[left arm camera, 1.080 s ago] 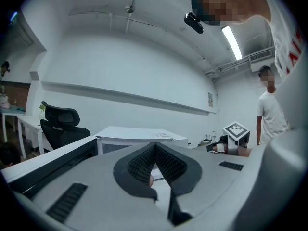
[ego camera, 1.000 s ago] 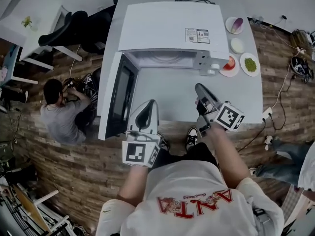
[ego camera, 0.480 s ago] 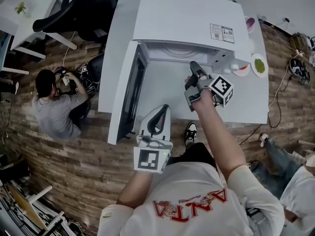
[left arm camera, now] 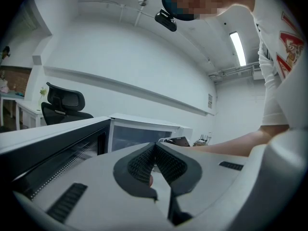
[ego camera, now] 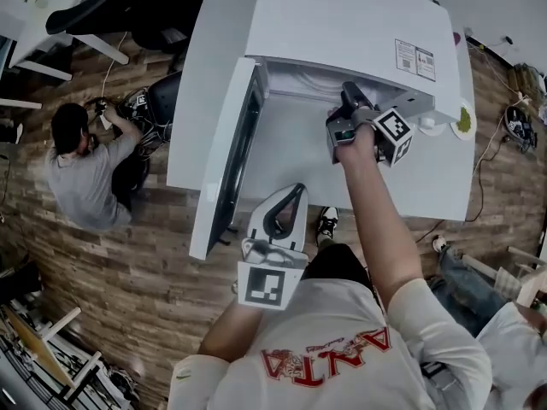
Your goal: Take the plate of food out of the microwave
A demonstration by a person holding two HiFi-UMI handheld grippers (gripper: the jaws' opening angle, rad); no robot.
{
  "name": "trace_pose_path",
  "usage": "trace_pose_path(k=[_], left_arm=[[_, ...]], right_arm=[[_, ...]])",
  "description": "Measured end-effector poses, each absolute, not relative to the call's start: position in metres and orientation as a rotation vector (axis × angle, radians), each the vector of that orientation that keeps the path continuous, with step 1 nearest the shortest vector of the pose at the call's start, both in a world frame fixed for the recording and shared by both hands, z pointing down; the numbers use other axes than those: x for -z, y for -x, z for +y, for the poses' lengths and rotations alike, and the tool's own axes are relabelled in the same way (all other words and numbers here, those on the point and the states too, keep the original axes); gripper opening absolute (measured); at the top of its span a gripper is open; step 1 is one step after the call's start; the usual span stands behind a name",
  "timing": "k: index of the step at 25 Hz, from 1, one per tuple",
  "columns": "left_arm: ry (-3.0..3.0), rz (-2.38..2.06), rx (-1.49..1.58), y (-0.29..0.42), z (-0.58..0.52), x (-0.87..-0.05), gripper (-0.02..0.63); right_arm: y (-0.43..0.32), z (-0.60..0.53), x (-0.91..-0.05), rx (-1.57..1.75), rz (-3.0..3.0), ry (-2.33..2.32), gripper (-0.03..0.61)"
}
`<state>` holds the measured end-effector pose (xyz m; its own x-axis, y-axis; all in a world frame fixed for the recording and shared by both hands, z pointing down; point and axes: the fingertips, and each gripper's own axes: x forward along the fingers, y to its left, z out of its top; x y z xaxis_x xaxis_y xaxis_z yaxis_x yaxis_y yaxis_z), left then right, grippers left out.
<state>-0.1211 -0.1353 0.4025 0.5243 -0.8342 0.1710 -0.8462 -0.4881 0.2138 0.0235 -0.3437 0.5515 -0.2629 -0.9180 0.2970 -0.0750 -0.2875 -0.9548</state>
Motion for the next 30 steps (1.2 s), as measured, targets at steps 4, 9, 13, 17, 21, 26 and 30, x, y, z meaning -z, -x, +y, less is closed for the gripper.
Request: trace_pose_path(k=[4,9,13,17,21,26,30], left_arm=[[-2.463,-1.402,-0.034,0.125,-0.14,-0.407,0.009],[-2.441,-1.391,-0.028,0.128,-0.143,-0.408,0.009],[-2.43,-1.394,-0.03,0.13,-0.148,-0.412,0.009],[-2.428,-1.4,-0.026,0.13,-0.151,-0.412,0.009],[-2.423,-1.401,-0.028,0.131,-0.153,-0.411,0.009],[-2.417,-1.421,-0.018,0.131,-0.154,-0.409,0.009],[-2.409,-1.431,-0.015,0.134,-0.152,-0.407,0.009]], right_arm=[[-0.025,-0.35,-0.565,1.637,1.245,1.372,0.095],[-0.02,-0.36,-0.569,1.636,1.23,1.406,0.097],[-0.019,-0.368,-0.573,1.63,1.22,1.439,0.1],[-0.021,-0.374,-0.575,1.626,1.208,1.465,0.103],[-0.021,-0.379,-0.574,1.626,1.197,1.482,0.103],[-0.023,-0.381,-0.577,1.633,1.166,1.511,0.103],[-0.024,-0.378,-0.581,1.635,1.129,1.536,0.085]])
